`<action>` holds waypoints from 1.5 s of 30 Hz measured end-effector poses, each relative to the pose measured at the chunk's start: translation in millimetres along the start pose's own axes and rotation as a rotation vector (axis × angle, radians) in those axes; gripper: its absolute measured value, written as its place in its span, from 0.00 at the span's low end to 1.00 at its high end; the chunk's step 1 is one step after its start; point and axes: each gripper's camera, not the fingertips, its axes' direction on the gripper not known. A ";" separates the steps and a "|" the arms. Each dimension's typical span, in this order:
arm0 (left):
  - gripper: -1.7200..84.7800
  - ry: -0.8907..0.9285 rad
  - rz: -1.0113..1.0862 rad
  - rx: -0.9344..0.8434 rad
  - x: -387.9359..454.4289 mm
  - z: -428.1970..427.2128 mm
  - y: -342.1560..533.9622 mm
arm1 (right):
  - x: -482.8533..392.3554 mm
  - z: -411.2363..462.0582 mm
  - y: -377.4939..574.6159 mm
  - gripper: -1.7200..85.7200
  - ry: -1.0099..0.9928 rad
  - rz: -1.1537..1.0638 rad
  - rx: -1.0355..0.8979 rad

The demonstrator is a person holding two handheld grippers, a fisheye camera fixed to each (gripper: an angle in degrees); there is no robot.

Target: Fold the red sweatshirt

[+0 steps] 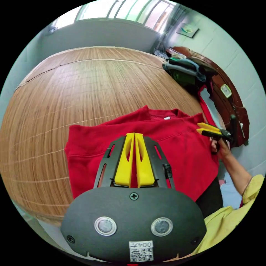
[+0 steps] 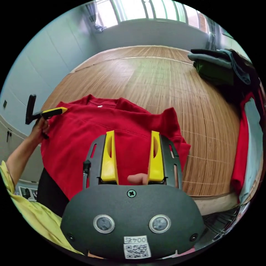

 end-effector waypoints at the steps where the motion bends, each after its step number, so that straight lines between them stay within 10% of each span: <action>1: 0.02 0.029 -0.080 0.042 0.8 -10.9 4.7 | -8.6 -8.9 -2.1 0.22 -0.038 0.020 0.026; 13: 0.02 0.061 -0.532 0.014 88.9 41.5 66.9 | -111.1 38.7 -19.1 0.13 0.084 0.436 -0.125; 33: 0.02 -0.172 -0.557 0.179 138.0 39.1 83.4 | -87.4 43.3 9.1 0.06 0.074 0.780 0.015; 45: 0.03 0.030 -0.676 0.146 89.9 36.3 89.1 | -74.4 45.0 4.9 0.01 0.068 0.911 0.001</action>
